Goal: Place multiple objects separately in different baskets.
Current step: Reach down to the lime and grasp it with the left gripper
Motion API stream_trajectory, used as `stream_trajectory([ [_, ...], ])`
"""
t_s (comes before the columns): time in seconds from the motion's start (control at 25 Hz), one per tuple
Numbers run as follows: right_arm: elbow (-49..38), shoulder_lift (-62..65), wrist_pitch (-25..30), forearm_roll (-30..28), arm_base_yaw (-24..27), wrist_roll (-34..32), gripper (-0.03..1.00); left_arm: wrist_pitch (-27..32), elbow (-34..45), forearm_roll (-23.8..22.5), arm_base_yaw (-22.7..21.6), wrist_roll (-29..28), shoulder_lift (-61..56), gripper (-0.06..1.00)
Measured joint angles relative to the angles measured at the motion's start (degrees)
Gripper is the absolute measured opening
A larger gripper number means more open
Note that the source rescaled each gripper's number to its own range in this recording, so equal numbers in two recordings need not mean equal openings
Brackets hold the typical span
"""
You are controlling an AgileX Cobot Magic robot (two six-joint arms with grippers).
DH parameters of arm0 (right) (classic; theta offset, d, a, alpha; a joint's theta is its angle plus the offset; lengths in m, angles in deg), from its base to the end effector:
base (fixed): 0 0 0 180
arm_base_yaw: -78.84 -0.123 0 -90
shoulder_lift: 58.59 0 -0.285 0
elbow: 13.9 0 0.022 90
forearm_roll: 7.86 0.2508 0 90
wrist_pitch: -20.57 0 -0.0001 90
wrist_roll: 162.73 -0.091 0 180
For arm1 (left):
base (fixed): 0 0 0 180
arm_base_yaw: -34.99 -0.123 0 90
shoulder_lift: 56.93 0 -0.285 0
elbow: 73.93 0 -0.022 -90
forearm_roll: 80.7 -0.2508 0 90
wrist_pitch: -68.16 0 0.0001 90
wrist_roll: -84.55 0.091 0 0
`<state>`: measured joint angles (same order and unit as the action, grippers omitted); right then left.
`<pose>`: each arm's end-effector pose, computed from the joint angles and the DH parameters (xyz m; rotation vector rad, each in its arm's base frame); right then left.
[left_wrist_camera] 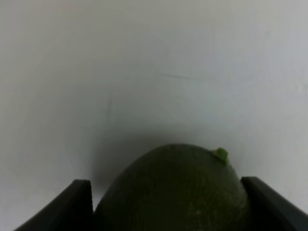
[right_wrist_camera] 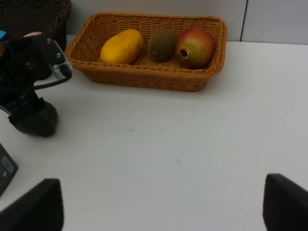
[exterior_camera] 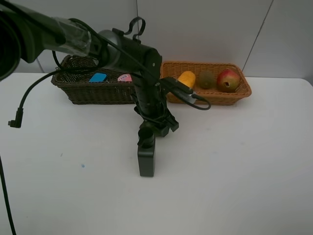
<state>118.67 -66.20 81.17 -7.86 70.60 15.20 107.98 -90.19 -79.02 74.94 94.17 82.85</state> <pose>-0.0075 -0.0011 0.2830 -0.1087 2.0172 0.1142 0.3553 -0.2998 0.0997 1.1746 2.6114 -0.1402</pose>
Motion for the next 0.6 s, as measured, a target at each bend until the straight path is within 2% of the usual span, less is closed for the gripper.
stream_trajectory([
  [0.6,0.0,0.0,0.0,0.3,0.0,0.0,1.00,0.0,0.0,-0.6,0.0,-1.7,0.0,0.59],
])
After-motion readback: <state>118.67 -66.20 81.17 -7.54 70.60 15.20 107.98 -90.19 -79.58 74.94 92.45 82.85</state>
